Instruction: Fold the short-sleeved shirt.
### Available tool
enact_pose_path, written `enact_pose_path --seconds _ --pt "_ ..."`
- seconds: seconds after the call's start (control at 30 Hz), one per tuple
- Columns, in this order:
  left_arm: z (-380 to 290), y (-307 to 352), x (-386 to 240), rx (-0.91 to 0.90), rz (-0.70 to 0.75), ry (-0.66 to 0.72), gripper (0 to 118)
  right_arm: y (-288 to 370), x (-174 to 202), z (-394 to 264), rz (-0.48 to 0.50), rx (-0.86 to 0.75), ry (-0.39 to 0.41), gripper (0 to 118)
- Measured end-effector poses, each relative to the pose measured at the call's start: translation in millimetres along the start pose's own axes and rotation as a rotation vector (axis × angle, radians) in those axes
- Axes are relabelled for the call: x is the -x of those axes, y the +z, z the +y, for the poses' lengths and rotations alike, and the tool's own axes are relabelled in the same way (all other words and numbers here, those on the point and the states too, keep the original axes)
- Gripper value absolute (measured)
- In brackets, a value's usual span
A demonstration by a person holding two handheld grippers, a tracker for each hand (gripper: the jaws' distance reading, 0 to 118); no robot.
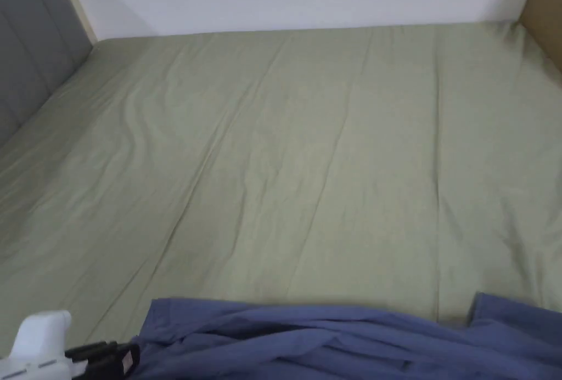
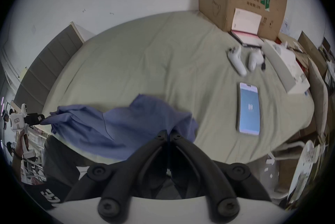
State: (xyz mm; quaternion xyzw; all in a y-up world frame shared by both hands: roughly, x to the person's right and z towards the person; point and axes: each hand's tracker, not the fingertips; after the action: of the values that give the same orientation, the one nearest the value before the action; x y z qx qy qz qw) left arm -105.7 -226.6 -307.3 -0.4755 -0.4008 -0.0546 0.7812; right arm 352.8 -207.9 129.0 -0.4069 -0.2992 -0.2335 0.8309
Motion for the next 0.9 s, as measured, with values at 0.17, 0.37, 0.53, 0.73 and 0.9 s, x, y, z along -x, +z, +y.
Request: enact_pose_path --seconds 0.17,0.37,0.53,0.73,0.9 --pt "-24 -18 17 0.053 0.018 0.039 4 -22 -4 -20 -0.029 0.058 -0.011 1" --pt "-18 -24 26 0.026 0.048 0.029 4 -31 -16 -25 -0.083 0.073 0.035 1" --pt "-9 -35 23 -0.010 0.066 -0.025 5 -43 -15 -27 -0.083 0.016 0.069 3" --pt "-3 -11 12 -0.115 0.066 -0.028 66 -23 -10 -20 -0.092 -0.039 0.061 54" --pt "7 44 -34 -0.358 0.096 -0.136 77 43 25 -4 -0.112 -0.337 0.087 56"
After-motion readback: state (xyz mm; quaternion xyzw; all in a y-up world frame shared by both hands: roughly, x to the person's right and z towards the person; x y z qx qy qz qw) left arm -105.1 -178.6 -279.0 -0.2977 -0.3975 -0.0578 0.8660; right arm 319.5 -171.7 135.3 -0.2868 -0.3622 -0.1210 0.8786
